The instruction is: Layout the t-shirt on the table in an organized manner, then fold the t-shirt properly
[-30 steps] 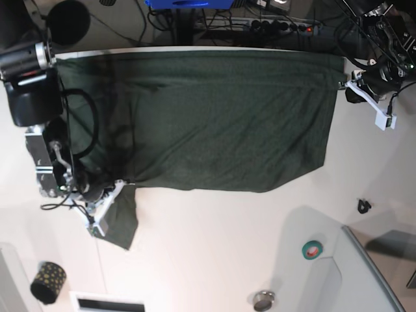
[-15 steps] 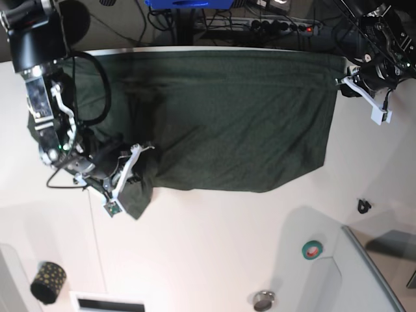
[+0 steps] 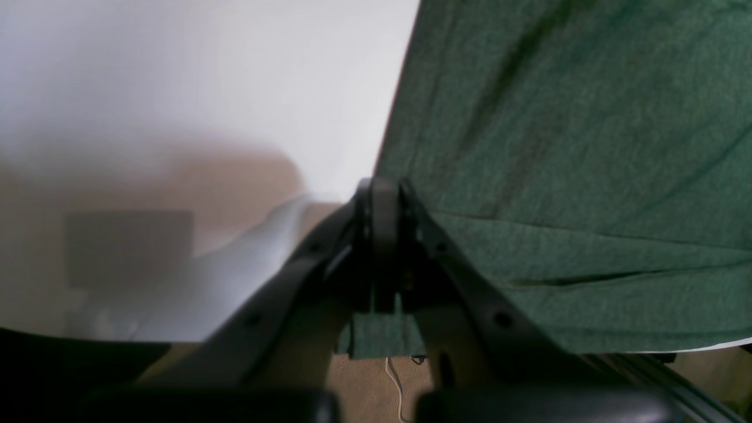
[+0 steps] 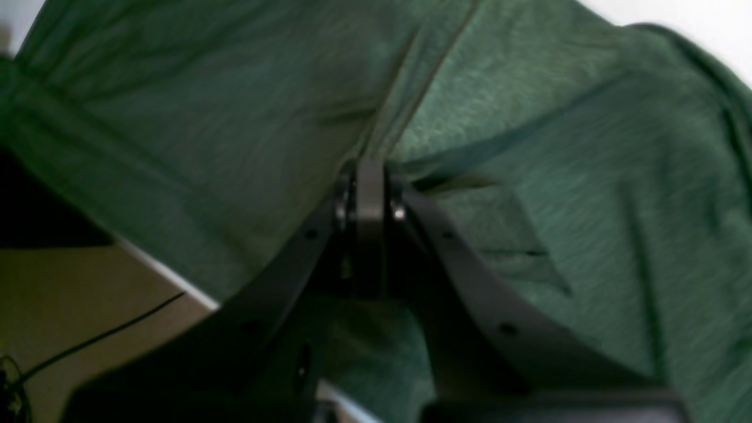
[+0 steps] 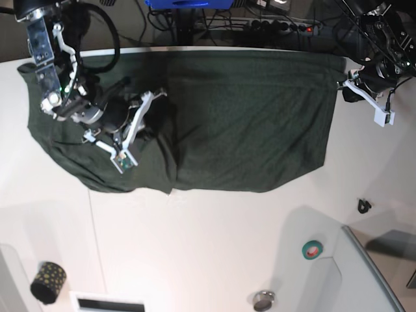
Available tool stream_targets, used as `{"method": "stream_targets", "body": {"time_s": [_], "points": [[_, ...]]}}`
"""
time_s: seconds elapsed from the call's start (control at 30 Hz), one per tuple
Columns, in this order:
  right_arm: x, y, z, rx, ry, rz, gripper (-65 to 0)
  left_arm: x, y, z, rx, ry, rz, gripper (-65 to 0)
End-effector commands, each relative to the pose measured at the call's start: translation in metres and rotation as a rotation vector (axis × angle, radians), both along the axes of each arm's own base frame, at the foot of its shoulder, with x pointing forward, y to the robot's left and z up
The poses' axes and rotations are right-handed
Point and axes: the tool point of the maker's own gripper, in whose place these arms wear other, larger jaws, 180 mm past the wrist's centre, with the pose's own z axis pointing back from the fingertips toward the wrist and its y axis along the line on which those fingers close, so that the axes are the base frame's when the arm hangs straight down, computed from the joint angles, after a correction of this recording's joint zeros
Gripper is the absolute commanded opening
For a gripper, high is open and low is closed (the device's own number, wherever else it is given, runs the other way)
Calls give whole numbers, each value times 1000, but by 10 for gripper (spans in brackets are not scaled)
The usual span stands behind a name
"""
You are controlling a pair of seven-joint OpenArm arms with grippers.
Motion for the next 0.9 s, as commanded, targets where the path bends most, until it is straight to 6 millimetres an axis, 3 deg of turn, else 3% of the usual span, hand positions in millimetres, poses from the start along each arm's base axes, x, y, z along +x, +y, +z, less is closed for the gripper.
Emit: {"method": "stream_targets", "body": {"time_s": [0.0,0.17,0.37,0.4,0.5,0.57,0.6,0.73,0.87], "points": [[3,3,12,24,-39,6,-648,7,7,9,21,-34,-5,-650],[-21,14,1,57,18,-1,-648,7,6,9,20,-33,-7,-650],[-31,21,-4,75,54,-6,-630,7,6,9,20,-33,-8,-650],[-32,21,-6,69,64,-3,-597,7,6,9,20,-33,-8,-650],[-37,20,-8,51,88,9,-408,7,8,9,21,-34,-2,-650],[-33,17,-6,49,79,-1,-294,7,7,9,20,-35,-2,-650],[-25,15,-3,50,60,-9,-272,6,7,9,20,-34,-3,-650],[11,-5,-1,49,21,-94,-281,-1,7,7,19,-23,-5,-650],[33,-9,-25,34,79,-116,-281,-6,8,5,23,-11,-4,-650]]}}
